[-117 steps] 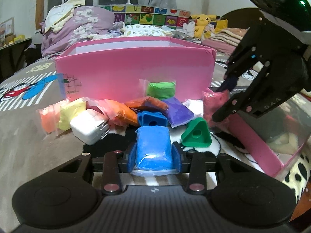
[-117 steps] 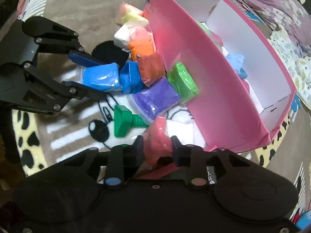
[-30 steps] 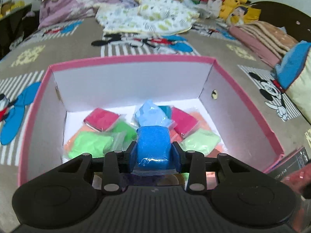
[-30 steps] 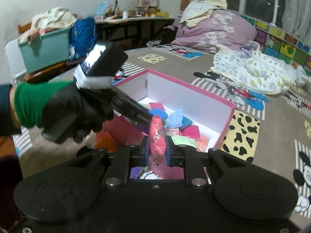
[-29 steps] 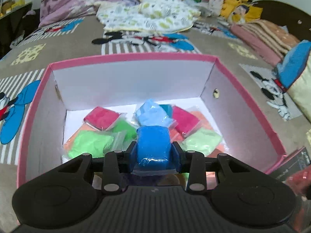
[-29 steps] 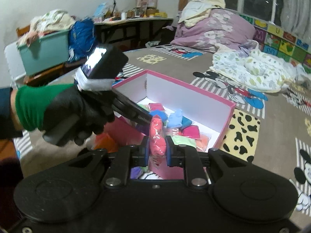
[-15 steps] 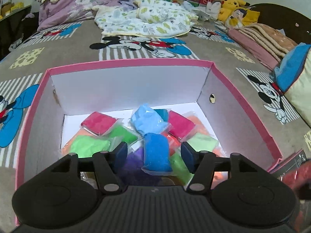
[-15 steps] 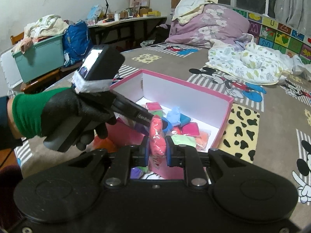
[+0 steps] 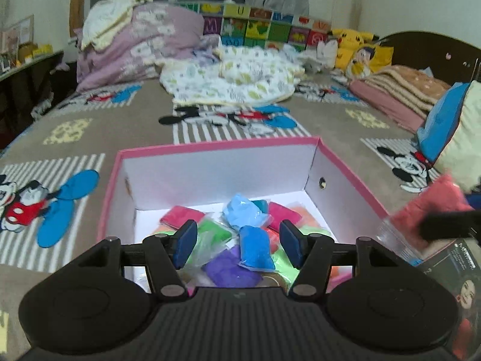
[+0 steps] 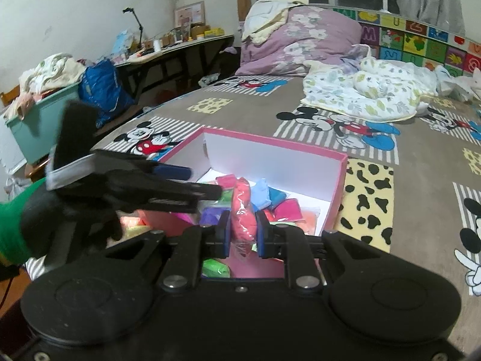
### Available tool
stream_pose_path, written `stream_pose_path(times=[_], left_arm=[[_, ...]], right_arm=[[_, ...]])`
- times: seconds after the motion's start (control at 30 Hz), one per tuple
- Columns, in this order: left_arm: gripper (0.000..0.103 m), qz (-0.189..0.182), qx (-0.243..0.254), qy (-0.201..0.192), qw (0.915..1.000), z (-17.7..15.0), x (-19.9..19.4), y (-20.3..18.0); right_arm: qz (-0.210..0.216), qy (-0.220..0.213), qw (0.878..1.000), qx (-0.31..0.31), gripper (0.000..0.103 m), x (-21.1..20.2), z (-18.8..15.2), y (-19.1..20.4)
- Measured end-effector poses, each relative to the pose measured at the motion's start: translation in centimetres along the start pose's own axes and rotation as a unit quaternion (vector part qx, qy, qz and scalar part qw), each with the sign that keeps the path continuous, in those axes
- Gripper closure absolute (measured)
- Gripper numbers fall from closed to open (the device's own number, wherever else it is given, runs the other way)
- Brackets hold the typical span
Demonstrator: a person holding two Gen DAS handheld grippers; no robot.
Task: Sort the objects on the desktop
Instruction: 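Carry the red clay packet over the pink box with the right tool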
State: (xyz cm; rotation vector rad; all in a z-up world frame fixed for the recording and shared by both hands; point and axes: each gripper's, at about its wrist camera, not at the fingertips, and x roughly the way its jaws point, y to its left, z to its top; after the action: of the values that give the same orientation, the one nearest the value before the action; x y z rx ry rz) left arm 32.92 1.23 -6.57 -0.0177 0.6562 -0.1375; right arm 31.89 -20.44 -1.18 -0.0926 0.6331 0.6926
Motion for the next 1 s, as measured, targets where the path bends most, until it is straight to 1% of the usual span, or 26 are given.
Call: stream_pose_path(times=[0.2, 0.3, 0.37, 0.43, 0.5, 0.57, 0.7, 0.77, 0.87, 0.93, 1.0], left_arm=[[0.044, -0.009, -0.004, -0.04, 0.9991, -1.9, -4.4, 0.4], [0.044, -0.011, -0.006, -0.053, 0.9985, -3.5, -6.4, 0.4], [0.044, -0.011, 0.002, -0.059, 0.9982, -4.8, -7.5, 0.2], [0.044, 0.001, 0.01, -0.07, 0.9975, -6.3, -8.5, -0.2], [0.044, 0.02, 0.014, -0.076, 0.9968, -8.2, -9.2, -0.6], [0.044, 0.037, 0.01, -0.073, 0.9966, -10.3, -9.4, -0.8], [0.043, 0.038, -0.015, -0.043, 0.9982, -14.4, -9.1, -0.5], [0.043, 0.048, -0.021, -0.036, 0.998, -16.3, -9.0, -0.4], [0.043, 0.057, -0.001, -0.028, 0.998, -18.2, -8.5, -0.8], [0.043, 0.049, 0.021, -0.023, 0.9983, -18.7, -8.2, -1.1], [0.043, 0.049, 0.031, -0.025, 0.998, -19.1, -8.2, -1.2]], right_arm=[[-0.002, -0.006, 1.0, 0.005, 0.088, -0.2, 0.5, 0.2], [-0.002, -0.006, 1.0, 0.004, 0.087, -0.3, 0.6, 0.4], [-0.004, -0.006, 1.0, 0.004, 0.087, -0.3, 0.7, 0.4], [-0.003, -0.006, 1.0, 0.007, 0.087, -0.2, 0.8, 0.4], [-0.001, -0.007, 1.0, 0.008, 0.087, -0.2, 0.9, 0.4], [0.001, -0.008, 1.0, 0.011, 0.087, -0.2, 1.1, 0.4], [0.004, -0.008, 1.0, 0.02, 0.087, 0.0, 1.3, 0.3], [0.008, -0.004, 1.0, 0.025, 0.087, 0.2, 1.4, 0.3], [0.01, 0.002, 0.999, 0.036, 0.087, 0.6, 1.3, 0.2], [0.007, 0.004, 0.999, 0.039, 0.087, 0.9, 1.4, 0.3], [0.004, 0.002, 0.999, 0.038, 0.087, 1.1, 1.7, 0.4]])
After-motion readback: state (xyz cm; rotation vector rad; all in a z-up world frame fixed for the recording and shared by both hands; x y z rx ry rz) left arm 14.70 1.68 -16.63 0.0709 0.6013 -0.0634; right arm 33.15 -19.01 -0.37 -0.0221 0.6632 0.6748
